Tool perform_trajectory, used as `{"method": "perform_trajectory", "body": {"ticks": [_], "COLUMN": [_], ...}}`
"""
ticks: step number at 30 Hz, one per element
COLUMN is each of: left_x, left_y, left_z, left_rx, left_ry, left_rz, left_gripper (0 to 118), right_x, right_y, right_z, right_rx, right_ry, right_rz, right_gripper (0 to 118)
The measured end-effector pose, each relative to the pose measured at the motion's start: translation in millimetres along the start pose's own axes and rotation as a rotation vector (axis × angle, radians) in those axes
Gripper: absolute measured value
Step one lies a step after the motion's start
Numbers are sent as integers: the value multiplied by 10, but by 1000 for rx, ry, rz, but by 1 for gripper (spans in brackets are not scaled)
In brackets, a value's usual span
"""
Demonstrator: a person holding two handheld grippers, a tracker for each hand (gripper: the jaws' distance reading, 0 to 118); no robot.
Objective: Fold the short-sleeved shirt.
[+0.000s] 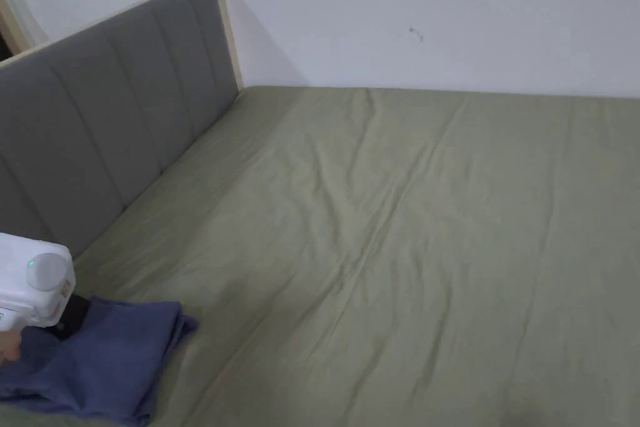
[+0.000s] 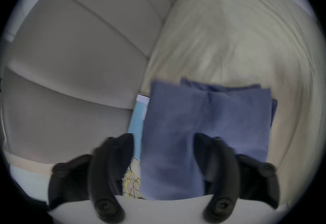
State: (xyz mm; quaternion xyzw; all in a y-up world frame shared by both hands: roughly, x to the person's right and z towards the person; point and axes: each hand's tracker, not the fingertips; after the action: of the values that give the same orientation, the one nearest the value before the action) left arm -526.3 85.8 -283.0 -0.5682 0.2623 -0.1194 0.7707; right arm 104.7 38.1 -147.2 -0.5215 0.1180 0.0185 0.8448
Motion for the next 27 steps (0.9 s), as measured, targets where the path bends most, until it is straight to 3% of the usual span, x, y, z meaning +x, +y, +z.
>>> {"method": "perform_trajectory", "body": {"ticks": [2,6,7,8,9,10,21,27], "left_x": [-27,1,32,56,100,168,1250,1695], "left_y": [-16,-35,-59,-78,-118,-166,-1065,-1569], "left_z": [98,384,486,581,697,797,2114,3009], "left_rx": [38,83,98,112,136,155,416,645], "left_ry": [-35,-94,-118,-148,-198,-240,-348,-297], "left_rz": [29,90,118,149,184,210,169,97], "left_gripper": [100,99,93,73,27,0,0,0], "right_x": [-35,-32,-20,-19,-14,26,242,307], "right_y": [-7,-54,-71,-84,-94,-115,-152,-179], "right_z": [-6,-3,11,29,50,62,600,1099], "right_rx": [1,4,8,11,14,20,188,368], "right_ry": [-2,13,21,22,22,21,36,31], "right_rz": [23,22,21,20,21,23,-48,-69], "right_gripper": [2,2,2,2,2,2,2,2]}}
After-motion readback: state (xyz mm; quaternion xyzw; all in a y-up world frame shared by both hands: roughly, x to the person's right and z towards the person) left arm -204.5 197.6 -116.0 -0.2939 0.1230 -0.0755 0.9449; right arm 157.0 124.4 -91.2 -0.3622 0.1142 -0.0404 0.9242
